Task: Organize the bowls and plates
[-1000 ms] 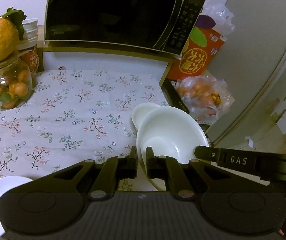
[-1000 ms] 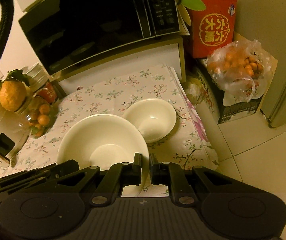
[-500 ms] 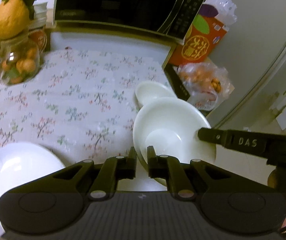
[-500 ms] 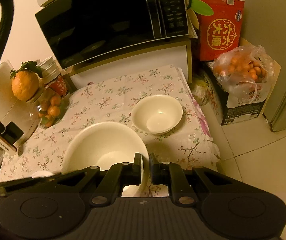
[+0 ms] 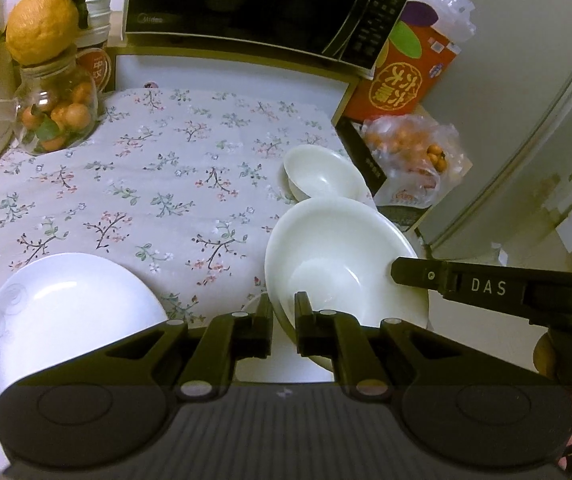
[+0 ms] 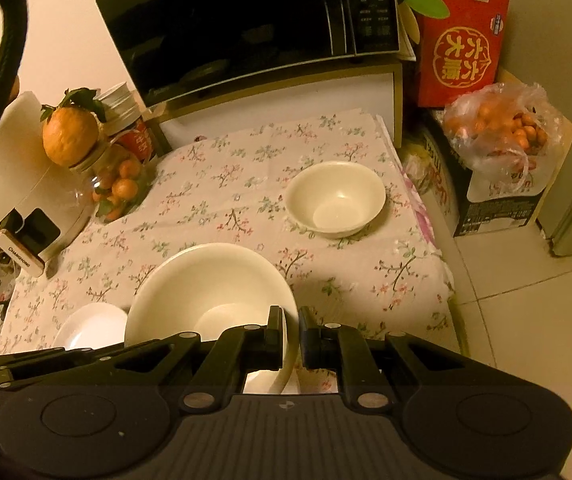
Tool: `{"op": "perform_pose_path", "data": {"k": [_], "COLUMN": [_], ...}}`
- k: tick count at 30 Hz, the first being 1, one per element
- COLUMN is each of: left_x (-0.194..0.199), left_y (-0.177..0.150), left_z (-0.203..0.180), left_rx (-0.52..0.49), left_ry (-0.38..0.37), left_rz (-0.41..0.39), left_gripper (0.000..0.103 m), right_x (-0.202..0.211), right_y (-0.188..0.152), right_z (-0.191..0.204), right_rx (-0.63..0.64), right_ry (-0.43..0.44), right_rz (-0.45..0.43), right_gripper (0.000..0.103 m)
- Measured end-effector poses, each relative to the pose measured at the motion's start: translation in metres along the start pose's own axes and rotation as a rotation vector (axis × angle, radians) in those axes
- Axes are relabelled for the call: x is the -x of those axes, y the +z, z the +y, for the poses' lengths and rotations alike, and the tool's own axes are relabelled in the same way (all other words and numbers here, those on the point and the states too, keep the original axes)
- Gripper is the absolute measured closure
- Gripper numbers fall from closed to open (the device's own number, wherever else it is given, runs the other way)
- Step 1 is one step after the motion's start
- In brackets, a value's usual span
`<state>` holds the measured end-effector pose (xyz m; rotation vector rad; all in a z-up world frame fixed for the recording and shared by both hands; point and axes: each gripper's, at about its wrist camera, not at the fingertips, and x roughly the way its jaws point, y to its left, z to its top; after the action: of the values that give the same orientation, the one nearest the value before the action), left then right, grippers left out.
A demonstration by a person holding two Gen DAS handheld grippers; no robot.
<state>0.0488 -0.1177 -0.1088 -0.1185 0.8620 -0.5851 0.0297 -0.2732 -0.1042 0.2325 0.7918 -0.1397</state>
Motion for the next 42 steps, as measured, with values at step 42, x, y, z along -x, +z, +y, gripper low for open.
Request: {"op": "perform_pose_path", "data": {"k": [42], "left_x": [-0.030], "left_y": [-0.033], "left_z": [0.004], "left_rx": [-0.054], "left_ry": [0.112], "left_rz": [0.159], "left_gripper": [0.091], "right_x": [-0.033], "right_y": [-0.040], "right_z": [0.006], "right_rx": [0.002], "right_ry": [-0.021], "right_rz": [0.191], "right_gripper": [0.093]}}
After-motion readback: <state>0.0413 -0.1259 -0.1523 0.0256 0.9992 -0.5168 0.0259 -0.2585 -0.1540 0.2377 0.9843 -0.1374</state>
